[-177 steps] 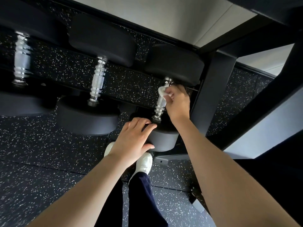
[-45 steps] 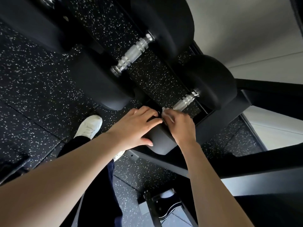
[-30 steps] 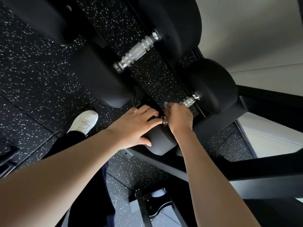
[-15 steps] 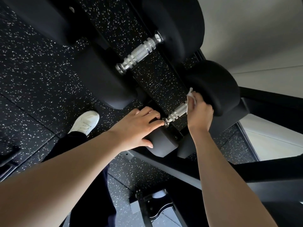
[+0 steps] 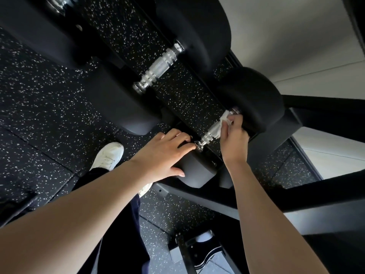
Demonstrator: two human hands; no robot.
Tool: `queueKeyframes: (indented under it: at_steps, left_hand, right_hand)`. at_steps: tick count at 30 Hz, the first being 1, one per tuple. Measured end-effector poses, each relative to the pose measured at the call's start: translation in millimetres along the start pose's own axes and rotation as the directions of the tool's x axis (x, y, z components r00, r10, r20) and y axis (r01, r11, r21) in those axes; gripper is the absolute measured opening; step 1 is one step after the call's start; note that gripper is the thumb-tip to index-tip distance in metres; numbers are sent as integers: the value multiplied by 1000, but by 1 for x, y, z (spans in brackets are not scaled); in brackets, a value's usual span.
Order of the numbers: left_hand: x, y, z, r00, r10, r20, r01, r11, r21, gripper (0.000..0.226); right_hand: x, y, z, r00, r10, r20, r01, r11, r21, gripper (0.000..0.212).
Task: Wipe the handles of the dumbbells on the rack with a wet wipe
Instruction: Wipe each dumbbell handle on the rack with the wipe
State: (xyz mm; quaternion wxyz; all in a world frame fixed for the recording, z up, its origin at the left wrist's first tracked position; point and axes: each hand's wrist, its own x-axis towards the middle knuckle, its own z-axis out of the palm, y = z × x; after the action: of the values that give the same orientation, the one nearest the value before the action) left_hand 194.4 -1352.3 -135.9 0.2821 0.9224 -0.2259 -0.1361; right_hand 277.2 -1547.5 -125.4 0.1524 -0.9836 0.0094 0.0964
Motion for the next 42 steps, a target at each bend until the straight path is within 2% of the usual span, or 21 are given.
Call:
queueKeyframes:
  at_steps: [6, 13, 19, 24, 30, 34, 37, 42]
  left_hand:
    - [0, 8, -14, 998, 4, 70, -9, 998, 67, 72]
    - [-18, -6, -50, 998, -60, -22, 64, 972, 226, 68]
    - [-33, -52, -89, 988, -142, -63, 155, 934, 322, 68]
    - [-36, -91, -107, 984, -161, -75, 177, 922, 343, 74]
    - [-40, -122, -121, 988, -155, -24, 156, 946, 283, 77]
    - [-36, -131, -120, 994, -114, 1, 110, 966, 235, 77]
    - [-36, -137, -117, 995, -98, -9, 98, 975, 198, 75]
    - [-39, -141, -112, 996, -89, -26, 92, 982, 164, 75]
  right_hand:
    - [-10, 4, -6, 999, 38, 26, -42, 989, 143, 16]
    - [-27, -1, -26, 998, -20, -65, 29, 990, 136, 16]
    - [-20, -52, -19, 996, -23, -86, 43, 970, 238, 12]
    - [-1, -108, 3, 991, -9, -135, 40, 974, 225, 13]
    - [30, -171, 29, 974, 108, -198, -53, 962, 266, 11]
    - [54, -197, 43, 934, 275, -228, -195, 927, 320, 14]
    - [70, -205, 49, 880, 416, -228, -308, 867, 391, 18]
    - [89, -222, 60, 728, 598, -335, -316, 726, 611, 12]
